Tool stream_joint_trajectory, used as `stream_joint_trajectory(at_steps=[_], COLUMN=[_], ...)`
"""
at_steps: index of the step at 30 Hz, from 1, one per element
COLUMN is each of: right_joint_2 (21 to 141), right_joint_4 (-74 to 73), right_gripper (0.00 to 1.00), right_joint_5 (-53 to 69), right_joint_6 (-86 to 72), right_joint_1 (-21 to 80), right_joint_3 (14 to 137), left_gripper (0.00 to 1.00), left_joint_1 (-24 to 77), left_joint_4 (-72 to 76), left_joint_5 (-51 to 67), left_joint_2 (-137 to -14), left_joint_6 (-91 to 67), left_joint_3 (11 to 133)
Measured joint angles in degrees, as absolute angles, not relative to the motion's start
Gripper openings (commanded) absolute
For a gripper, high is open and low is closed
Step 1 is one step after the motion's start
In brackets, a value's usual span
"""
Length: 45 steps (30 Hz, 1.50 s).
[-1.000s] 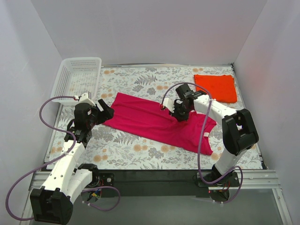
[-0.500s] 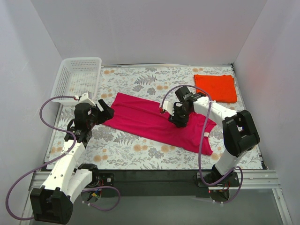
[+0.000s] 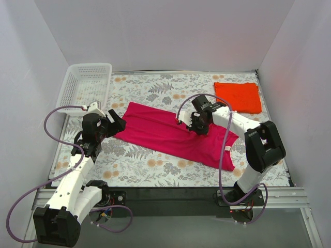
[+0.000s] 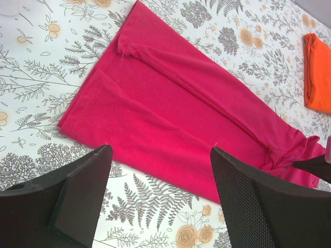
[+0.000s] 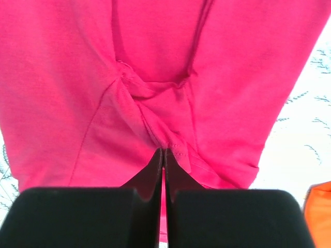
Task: Fold and stack the t-shirts
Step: Fold the tshirt
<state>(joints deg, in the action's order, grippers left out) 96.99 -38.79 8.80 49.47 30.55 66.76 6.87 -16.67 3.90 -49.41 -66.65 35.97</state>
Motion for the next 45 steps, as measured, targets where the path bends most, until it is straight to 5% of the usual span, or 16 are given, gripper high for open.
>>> stream_joint_trajectory(at_steps=[13,21,32,41,45], right_joint_2=[100.97,105.16,102.69,78.67,76.88], right_joint_4=[-38.46,-38.15,-27.2,-23.83,-24.62], right_gripper=[0.02,0.11,0.69,0.74,0.73], right_joint_5=[8.29,7.38,-1.3,15.79,19.9], right_joint_6=[51.42,52.45,39.11,25.43,23.14], right_joint_1=[31.7,33.45,31.75,-1.78,-10.72], right_joint_3=[73.36,74.89,75.16,63.02,56.36], left_gripper=[0.7,0.7,0.7,0.72,0.7], left_joint_1=[6.87,6.87,6.87,6.87,6.87], left_joint_4=[-16.67,-16.64,-16.01,-17.08,-18.72], left_joint_5=[3.92,4.1,5.21,6.17,4.86], left_joint_2=[-49.45,-50.06,-51.05,-59.92,-63.59], left_joint_6=[-66.63,-66.63,-66.43,-68.4,-70.22], left_joint_3=[35.97,35.97,35.97,35.92,35.94])
